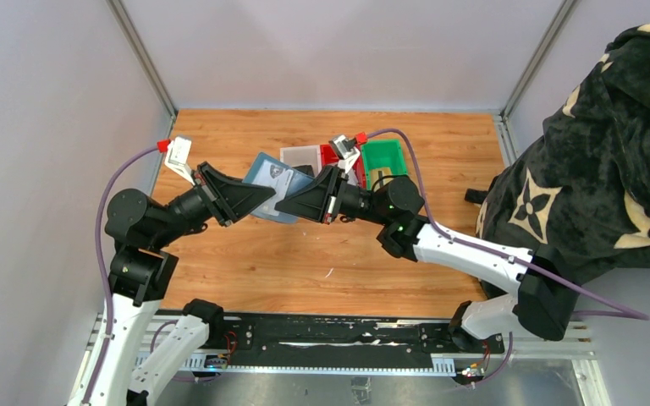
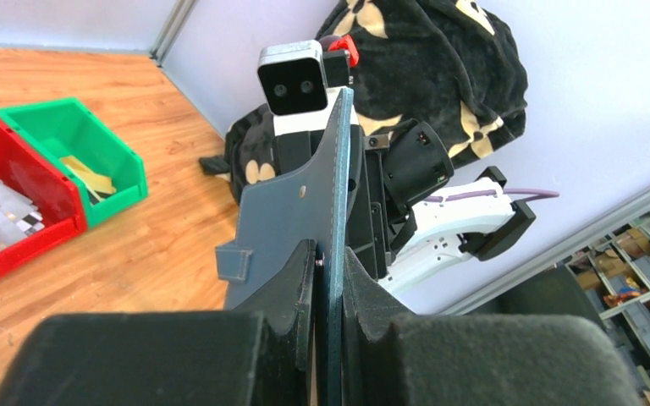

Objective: Take the credit cards out of the card holder
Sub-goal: Remove the credit card from the card holder.

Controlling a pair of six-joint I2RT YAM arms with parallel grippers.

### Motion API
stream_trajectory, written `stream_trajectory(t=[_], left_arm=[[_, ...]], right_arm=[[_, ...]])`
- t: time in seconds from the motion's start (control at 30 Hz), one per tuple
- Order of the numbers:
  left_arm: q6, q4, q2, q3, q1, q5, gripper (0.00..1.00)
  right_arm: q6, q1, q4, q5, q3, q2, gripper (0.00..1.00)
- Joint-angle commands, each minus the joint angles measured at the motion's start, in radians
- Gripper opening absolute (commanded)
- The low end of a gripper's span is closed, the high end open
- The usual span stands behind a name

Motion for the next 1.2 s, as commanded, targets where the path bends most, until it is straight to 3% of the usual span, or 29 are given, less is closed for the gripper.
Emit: stream_trajectory(t=[0.0,0.33,0.87,0.93,1.03,1.17], left_arm=[[-0.015,-0.004,0.001,0.018,-0.011,0.054,0.01],[-0.039,0.036,0.017,0.035,-0.011,0.036,0.03],[-0.045,0.046,0.025,0.060,-0.011,0.032,0.03],[-0.045,0.046,0.025,0.057,-0.011,0.034,0.02],[-0.048,0.046,0.023,0.052,-0.011,0.035,0.01],[-0.048,0.042,0.017,0.053,-0.011,0.038,0.00]], right_arm=[[0.008,-0.005,0.089,0.052,0.010,0.003,0.01],[0.008,0.007,0.147,0.145,-0.147,-0.033,0.00],[0.011,0.051,0.221,0.170,-0.197,-0.002,0.00],[0.008,0.051,0.225,0.177,-0.193,-0.006,0.05],[-0.003,0.049,0.216,0.174,-0.159,-0.006,0.25],[-0.019,0.040,0.175,0.172,-0.113,-0.010,0.31]])
